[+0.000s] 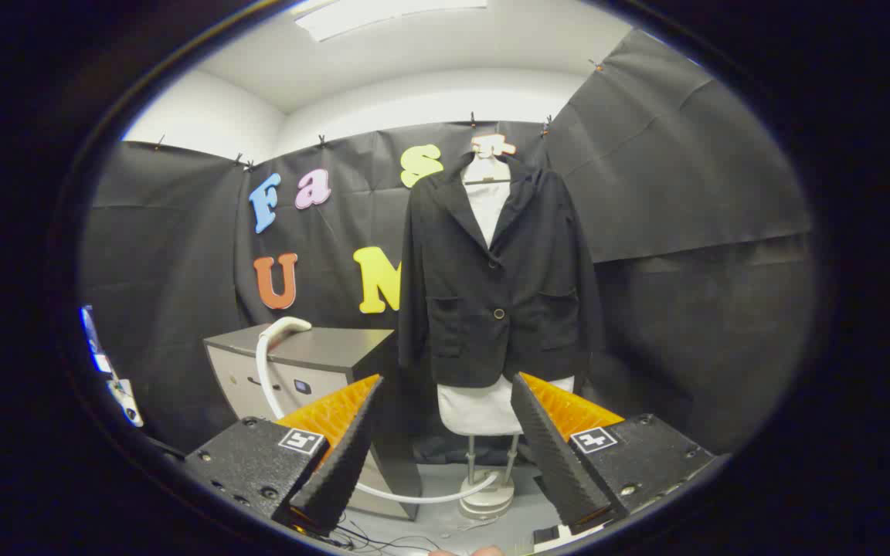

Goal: Iron the clothes twice with a garment steamer, once on the left side and once on the right side.

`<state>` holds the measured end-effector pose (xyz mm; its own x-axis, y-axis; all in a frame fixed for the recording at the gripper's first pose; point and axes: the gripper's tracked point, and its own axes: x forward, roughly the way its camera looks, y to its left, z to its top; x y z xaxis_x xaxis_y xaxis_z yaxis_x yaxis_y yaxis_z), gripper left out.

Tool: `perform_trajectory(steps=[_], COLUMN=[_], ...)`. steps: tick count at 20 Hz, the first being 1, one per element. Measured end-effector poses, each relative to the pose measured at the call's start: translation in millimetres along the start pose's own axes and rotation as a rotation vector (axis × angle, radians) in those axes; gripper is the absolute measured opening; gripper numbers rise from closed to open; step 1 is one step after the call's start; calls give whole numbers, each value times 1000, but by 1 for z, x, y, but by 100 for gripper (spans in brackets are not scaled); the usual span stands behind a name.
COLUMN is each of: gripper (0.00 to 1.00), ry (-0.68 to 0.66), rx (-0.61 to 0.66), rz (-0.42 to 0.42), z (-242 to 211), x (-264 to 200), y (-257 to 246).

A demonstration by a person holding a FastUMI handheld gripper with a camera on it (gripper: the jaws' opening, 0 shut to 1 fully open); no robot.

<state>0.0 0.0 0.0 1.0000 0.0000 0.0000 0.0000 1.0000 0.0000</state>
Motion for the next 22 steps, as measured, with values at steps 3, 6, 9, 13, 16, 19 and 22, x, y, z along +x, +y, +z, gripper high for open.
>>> perform_trajectory(steps=[3, 6, 9, 13, 16, 19, 22], gripper=[100, 100, 100, 100, 100, 100, 100], ry=[-3, 6, 9, 14, 13, 6, 5], rx=[-9, -5, -6, -3, -2, -14, -15], rz=[-12, -20, -22, -21, -17, -18, -9], z=[1, -2, -4, -5, -4, -1, 1], x=[1, 3, 7, 13, 17, 22, 25], y=[-2, 0, 8, 22, 33, 40, 53])
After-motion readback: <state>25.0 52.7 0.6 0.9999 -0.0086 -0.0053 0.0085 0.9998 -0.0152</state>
